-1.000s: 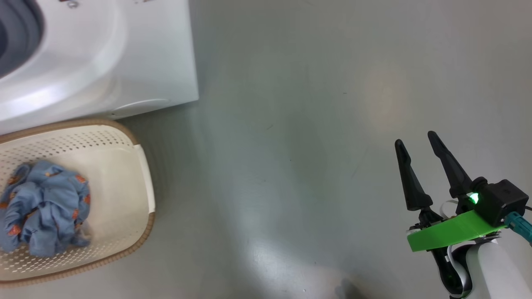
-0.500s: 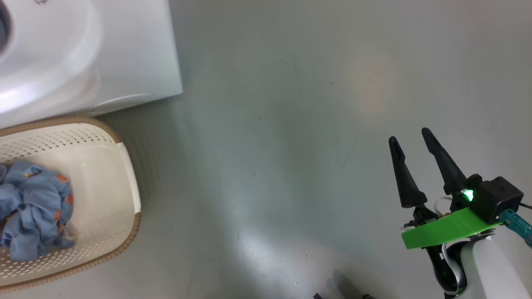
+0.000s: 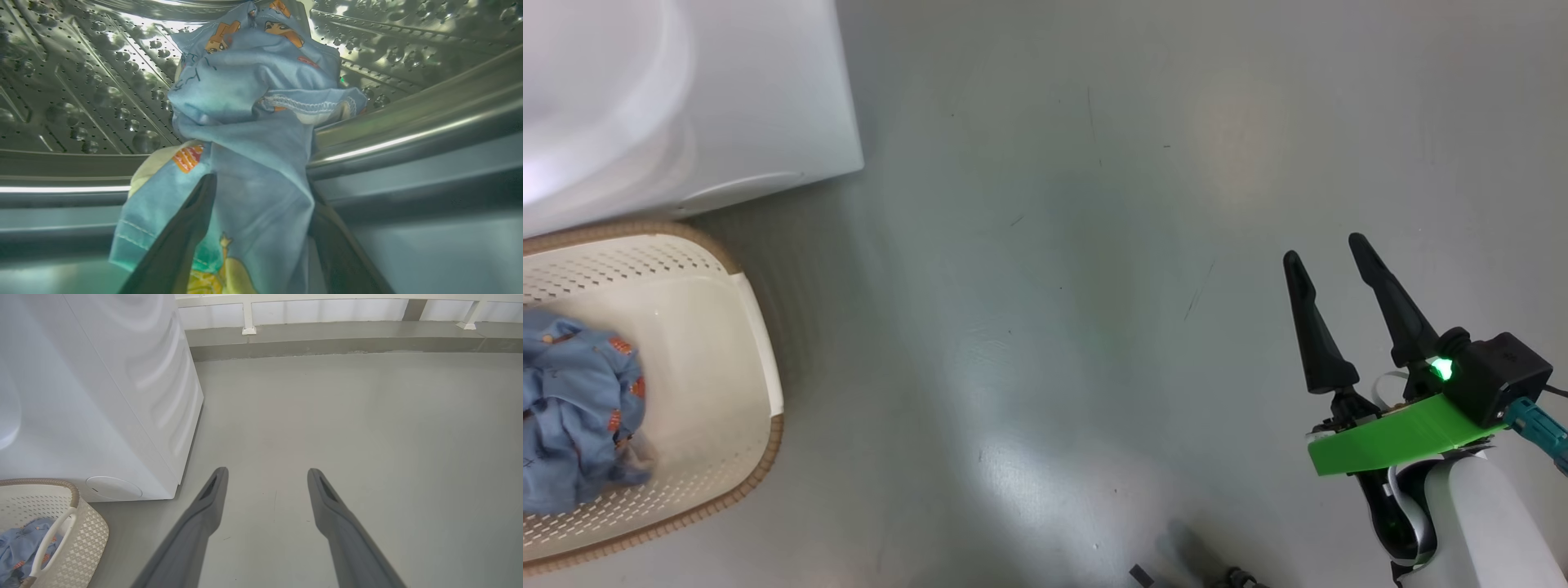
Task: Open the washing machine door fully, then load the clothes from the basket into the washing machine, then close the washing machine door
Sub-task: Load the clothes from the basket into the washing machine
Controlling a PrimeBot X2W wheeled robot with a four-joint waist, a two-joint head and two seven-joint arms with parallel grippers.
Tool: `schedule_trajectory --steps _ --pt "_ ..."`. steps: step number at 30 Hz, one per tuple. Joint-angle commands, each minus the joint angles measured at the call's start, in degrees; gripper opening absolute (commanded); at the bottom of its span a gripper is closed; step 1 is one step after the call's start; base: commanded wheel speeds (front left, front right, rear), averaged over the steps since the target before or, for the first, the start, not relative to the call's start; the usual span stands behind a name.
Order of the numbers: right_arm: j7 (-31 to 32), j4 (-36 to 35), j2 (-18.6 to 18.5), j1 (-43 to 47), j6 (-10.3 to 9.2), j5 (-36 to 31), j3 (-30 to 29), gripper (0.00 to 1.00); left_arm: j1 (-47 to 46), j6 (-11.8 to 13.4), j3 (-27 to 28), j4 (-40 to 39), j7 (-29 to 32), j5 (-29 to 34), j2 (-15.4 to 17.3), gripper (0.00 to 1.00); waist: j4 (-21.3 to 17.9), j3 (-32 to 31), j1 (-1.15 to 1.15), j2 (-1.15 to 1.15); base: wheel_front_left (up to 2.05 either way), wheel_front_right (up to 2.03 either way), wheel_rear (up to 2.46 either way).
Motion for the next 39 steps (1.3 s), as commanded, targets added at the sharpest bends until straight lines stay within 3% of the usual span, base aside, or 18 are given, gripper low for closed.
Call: schedule_trajectory --steps 1,8,12,19,39 --pt "-0.44 -1.16 -0.27 0.62 0.09 0.96 0.81 1.00 -0.80 0.22 0.47 0.15 -0.21 -0.03 3.67 0.00 0.04 0.08 0.00 0.00 0.00 0.00 0.00" --pt "-0.44 -1.29 -0.13 0.46 0.09 0.98 0.73 1.00 -2.87 0.13 0.10 1.79 -3.26 -0.20 4.00 0.00 0.22 0.43 0.00 0.00 0.00 0.00 0.00" --pt "-0.44 -1.29 -0.16 0.38 0.09 1.01 0.71 1.00 -5.98 1.67 1.18 1.70 -9.46 -0.93 4.32 0.00 0.42 0.97 0.00 0.00 0.00 0.00 0.00" --pt "-0.44 -1.74 -0.48 -0.05 0.09 1.16 0.83 1.00 -11.89 2.15 2.00 1.74 -17.15 -1.88 4.07 0.00 0.76 3.02 0.00 0.00 0.00 0.00 0.00" --pt "-0.44 -1.88 -0.39 -1.37 0.09 1.41 1.28 1.00 -21.92 5.31 -0.97 7.70 -20.62 -0.75 1.69 0.00 -0.14 8.73 0.00 0.00 0.00 0.00 0.00"
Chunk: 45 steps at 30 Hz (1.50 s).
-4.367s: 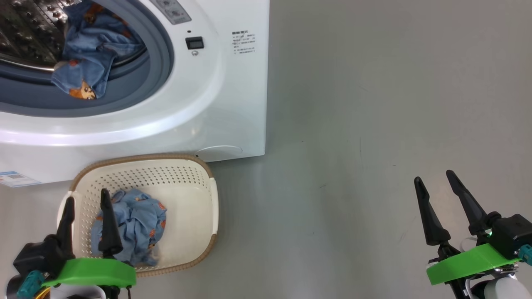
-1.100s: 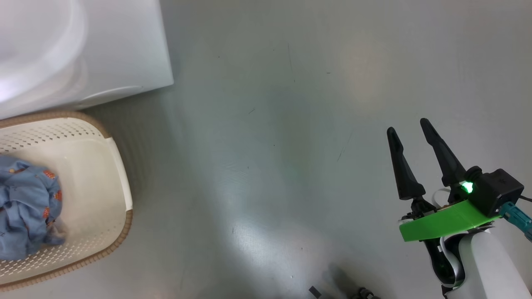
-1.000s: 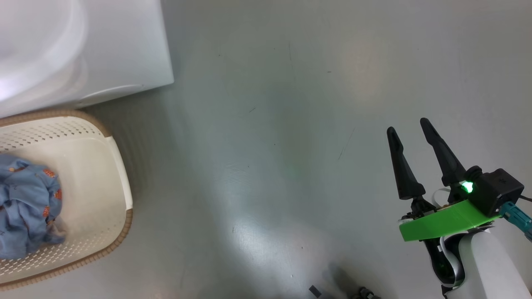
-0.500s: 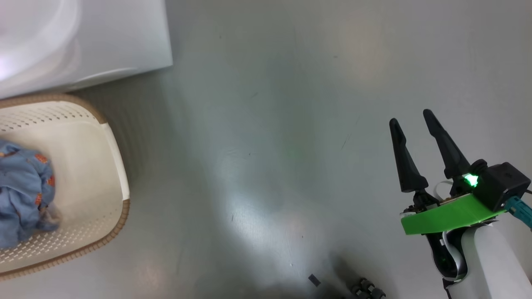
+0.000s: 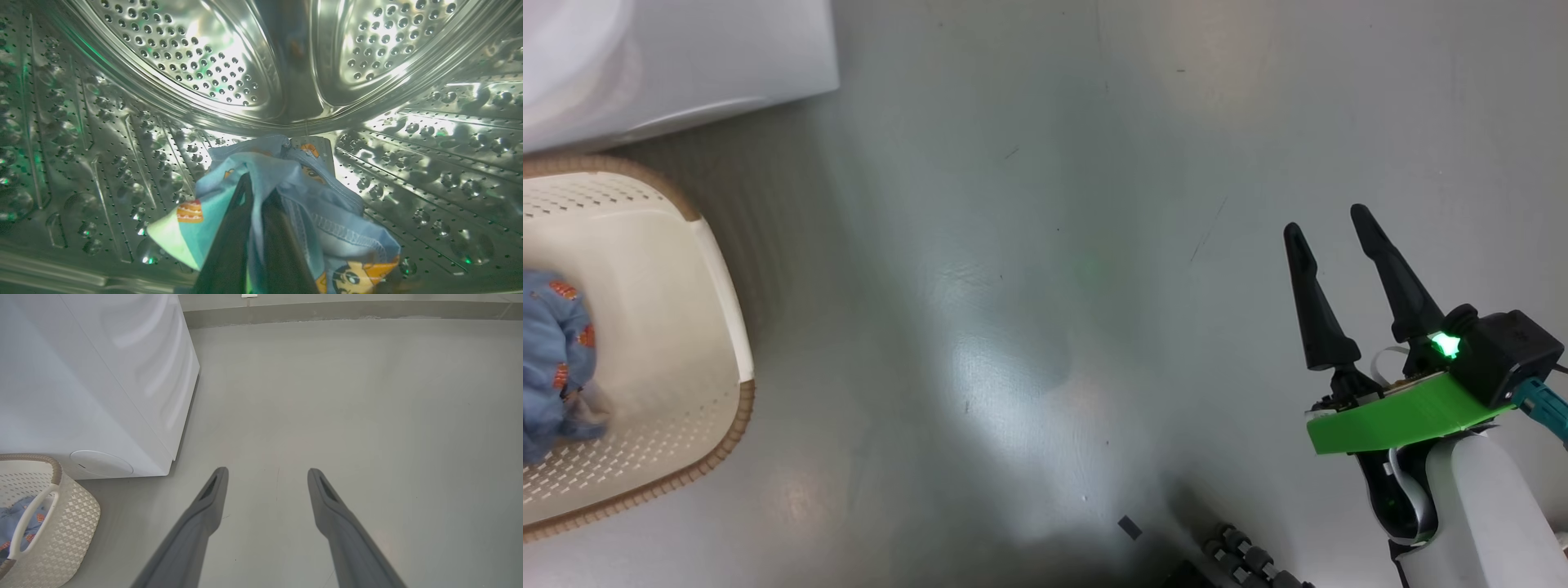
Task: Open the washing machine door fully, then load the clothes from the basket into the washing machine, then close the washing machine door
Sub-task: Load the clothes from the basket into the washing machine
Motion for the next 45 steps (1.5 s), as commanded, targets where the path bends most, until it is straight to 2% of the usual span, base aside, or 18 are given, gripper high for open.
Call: schedule_trajectory --steps 1,2,10,17,35,45 --pt "-0.44 -0.95 -0.38 0.85 0.09 0.40 1.00 1.00 -1.10 0.42 -0.07 -0.87 -0.72 0.60 2.44 0.50 -0.12 0.02 0.00 0.00 0.00 0.00 0.00" --pt "-0.44 -0.86 -0.35 0.79 0.09 0.41 1.02 1.00 -1.19 0.54 -0.16 -0.59 -1.03 0.59 2.35 1.00 -0.15 -0.04 0.00 0.00 0.00 0.00 0.00" --pt "-0.44 -0.40 -0.35 0.87 0.09 0.05 0.99 1.00 -0.95 0.31 -1.19 2.78 -2.62 0.37 1.81 1.00 0.10 -1.95 0.00 0.00 0.00 0.00 0.00" --pt "-0.44 -0.18 -0.88 1.46 0.09 -0.38 0.85 1.00 1.69 -1.61 -1.68 5.29 -4.33 -0.55 1.12 1.00 1.33 -5.63 0.00 0.00 0.00 0.00 0.00" --pt "-0.44 0.66 -2.80 4.32 0.09 -1.48 0.92 1.00 14.11 -7.08 -3.79 7.83 -7.18 -2.90 -1.94 1.00 6.30 -16.32 0.00 0.00 0.00 0.00 0.00" --pt "-0.44 1.00 -2.99 5.87 0.09 -1.60 0.00 1.00 24.01 -8.15 -3.31 5.56 -9.68 -7.49 -3.73 1.00 7.97 -21.27 0.00 0.00 0.00 0.00 0.00"
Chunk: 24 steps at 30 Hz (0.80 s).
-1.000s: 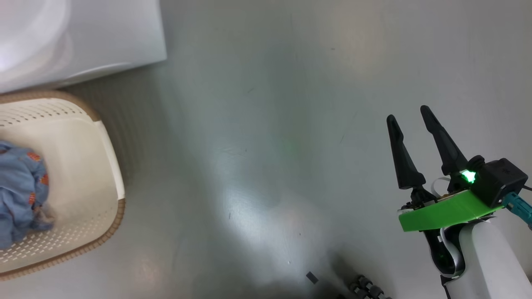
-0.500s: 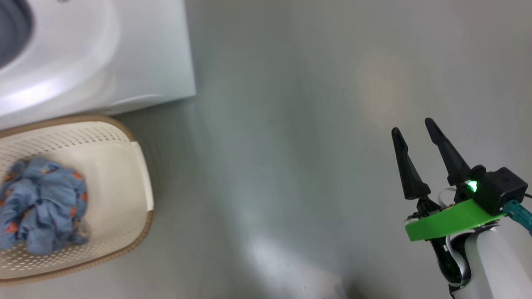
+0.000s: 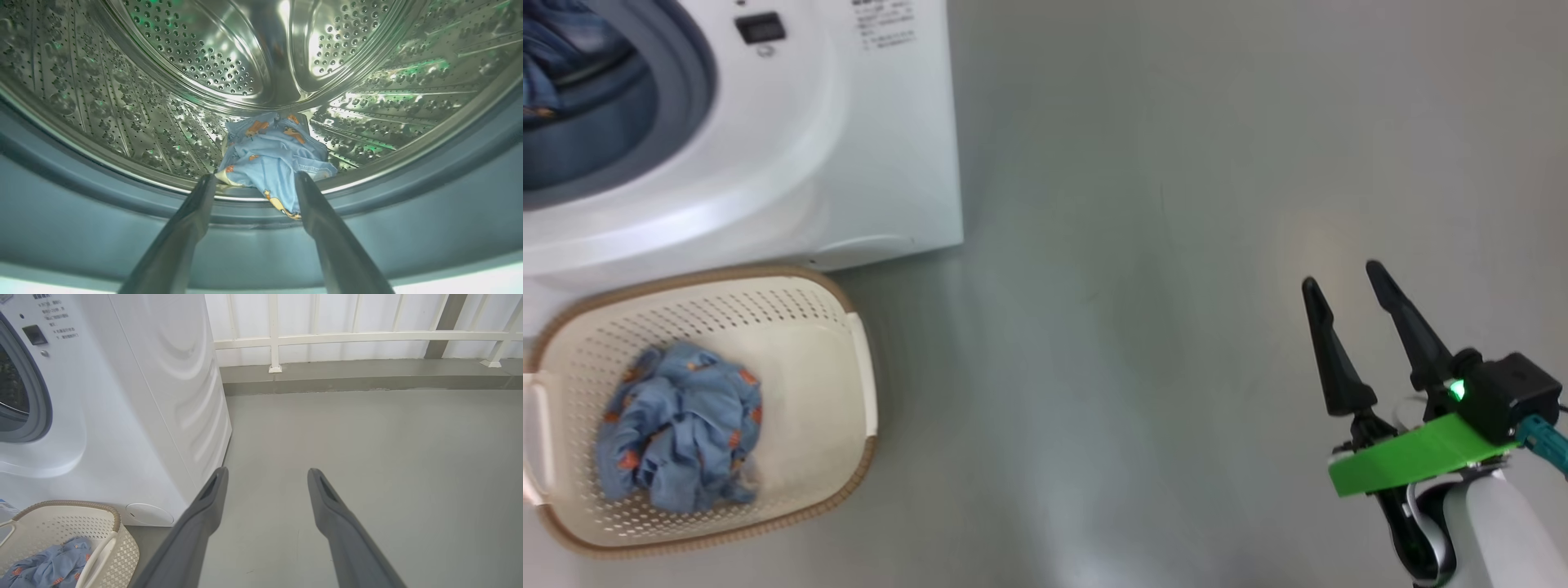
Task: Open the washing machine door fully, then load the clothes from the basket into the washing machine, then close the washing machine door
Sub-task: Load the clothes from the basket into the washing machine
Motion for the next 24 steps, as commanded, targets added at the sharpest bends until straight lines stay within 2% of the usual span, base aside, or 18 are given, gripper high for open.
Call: schedule_trajectory --steps 1,4,9,17,24 --pt "-0.44 -1.03 -0.75 1.92 0.09 -0.99 0.79 1.00 2.89 -0.10 0.78 -2.62 -0.73 -1.57 2.10 1.00 1.21 -2.23 0.00 0.00 0.00 0.00 0.00" --pt "-0.44 -1.13 -0.68 2.72 0.09 -1.08 0.43 1.00 7.89 -0.12 0.60 -6.83 -0.94 -3.57 1.45 1.00 1.55 -3.60 0.00 0.00 0.00 0.00 0.00" --pt "-0.44 -1.41 -0.42 4.21 0.09 -1.23 -0.47 1.00 19.14 -0.06 3.37 -19.62 -1.00 -5.83 0.43 1.00 2.07 -5.79 0.00 0.00 0.00 0.00 0.00" --pt "-0.44 -1.79 -0.32 6.35 0.09 -1.53 -1.27 1.00 39.93 4.79 9.12 -42.45 -1.01 -5.89 -4.37 1.00 2.54 -8.91 0.00 0.00 0.00 0.00 0.00" --pt "-0.44 -2.15 -0.45 7.13 0.09 -1.75 -1.53 1.00 50.74 8.19 11.34 -53.71 -1.01 -5.40 -8.94 1.00 2.72 -10.46 0.00 0.00 0.00 0.00 0.00"
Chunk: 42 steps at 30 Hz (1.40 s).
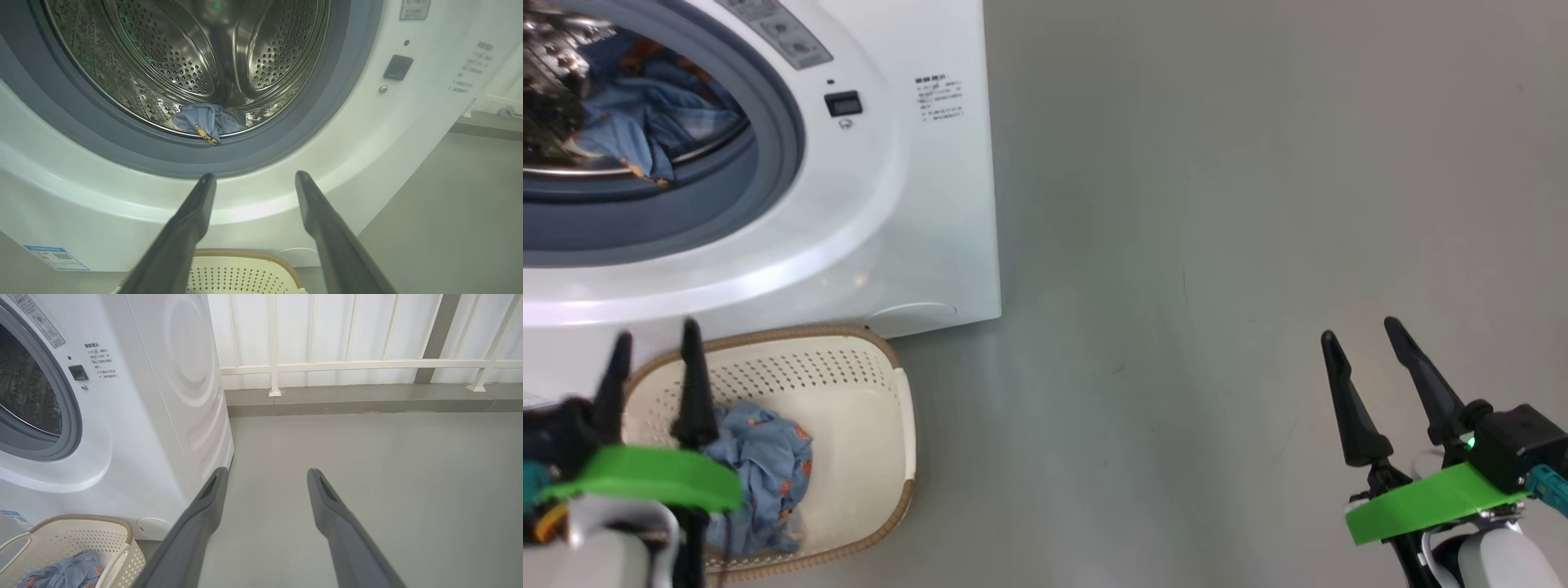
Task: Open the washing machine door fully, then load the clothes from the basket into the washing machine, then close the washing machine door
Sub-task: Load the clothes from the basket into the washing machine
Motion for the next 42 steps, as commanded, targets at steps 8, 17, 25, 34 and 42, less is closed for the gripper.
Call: schedule_trajectory --steps 8,17,25,34,42 --pt "-0.44 -1.49 -0.39 1.45 0.09 -0.52 0.87 1.00 6.44 2.00 4.59 -8.39 -0.35 0.57 -4.91 1.00 0.59 -1.37 0.00 0.00 0.00 0.00 0.00" --pt "-0.44 -1.32 -0.32 1.31 0.09 -0.41 1.40 1.00 7.57 1.08 5.45 -9.00 -0.36 3.26 -7.81 1.00 0.57 -1.33 0.00 0.00 0.00 0.00 0.00" --pt "-0.44 -1.19 -0.26 1.39 0.09 -0.34 1.39 1.00 7.33 0.30 6.31 -8.61 -0.36 4.48 -8.64 1.00 0.59 -1.25 0.00 0.00 0.00 0.00 0.00" --pt "-0.44 -1.47 -0.09 0.55 0.09 -0.15 2.29 1.00 4.70 -0.11 7.65 -7.99 -0.36 5.45 -7.83 1.00 -0.54 1.70 0.00 0.00 0.00 0.00 0.00" --pt "-0.44 -1.64 -0.32 -0.59 0.09 0.18 2.55 1.00 -3.43 -0.48 8.14 -5.30 3.39 5.63 -3.43 1.00 -2.51 5.47 0.00 0.00 0.00 0.00 0.00"
